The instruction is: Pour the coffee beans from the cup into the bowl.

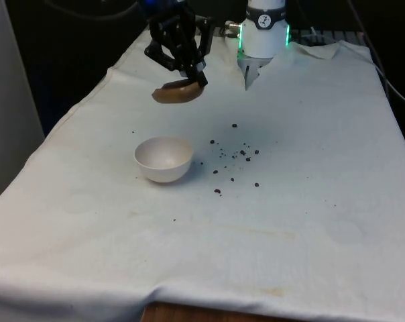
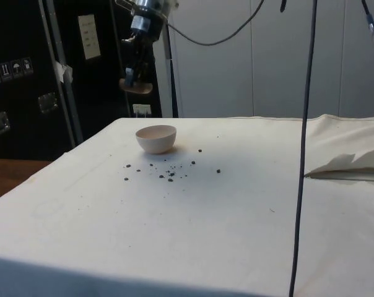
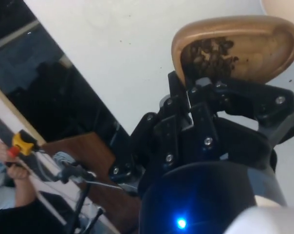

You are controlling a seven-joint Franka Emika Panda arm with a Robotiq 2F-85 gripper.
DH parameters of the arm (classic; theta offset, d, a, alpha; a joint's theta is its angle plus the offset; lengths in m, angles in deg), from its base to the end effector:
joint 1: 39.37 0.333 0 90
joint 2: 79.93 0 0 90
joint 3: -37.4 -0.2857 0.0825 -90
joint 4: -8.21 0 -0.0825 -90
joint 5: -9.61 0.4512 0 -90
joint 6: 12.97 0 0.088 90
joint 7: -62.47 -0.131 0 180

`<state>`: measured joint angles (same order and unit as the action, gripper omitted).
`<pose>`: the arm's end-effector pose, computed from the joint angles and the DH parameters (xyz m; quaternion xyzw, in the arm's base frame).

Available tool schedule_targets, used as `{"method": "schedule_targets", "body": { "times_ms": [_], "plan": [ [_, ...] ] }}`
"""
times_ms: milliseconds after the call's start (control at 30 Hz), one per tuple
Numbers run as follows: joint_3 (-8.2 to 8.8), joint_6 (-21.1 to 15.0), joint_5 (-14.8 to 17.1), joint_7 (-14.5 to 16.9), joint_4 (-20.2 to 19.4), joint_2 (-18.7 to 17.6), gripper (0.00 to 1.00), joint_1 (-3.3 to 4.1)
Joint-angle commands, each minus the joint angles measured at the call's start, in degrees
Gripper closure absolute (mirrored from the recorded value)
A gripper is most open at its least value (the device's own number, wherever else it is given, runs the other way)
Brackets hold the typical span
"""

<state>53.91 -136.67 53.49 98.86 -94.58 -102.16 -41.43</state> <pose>0.6753 -0.1758 0.2617 -0.9644 0.0502 -0.1239 0.2282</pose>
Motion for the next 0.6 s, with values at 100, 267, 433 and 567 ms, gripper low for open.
{"method": "schedule_targets", "body": {
  "times_ms": [100,267,433,567],
  "plan": [
    [0.69,2.23,2.35,1.55,0.86,-0.8,1.0,-0.63],
    [2.06,4.24,4.87,3.21,1.55,-1.6,1.0,-0.63],
    [3.38,6.65,7.51,4.87,2.29,-2.46,1.0,-0.8],
    [4.07,7.85,8.77,5.61,2.64,-2.86,1.0,-0.86]
  ]
}}
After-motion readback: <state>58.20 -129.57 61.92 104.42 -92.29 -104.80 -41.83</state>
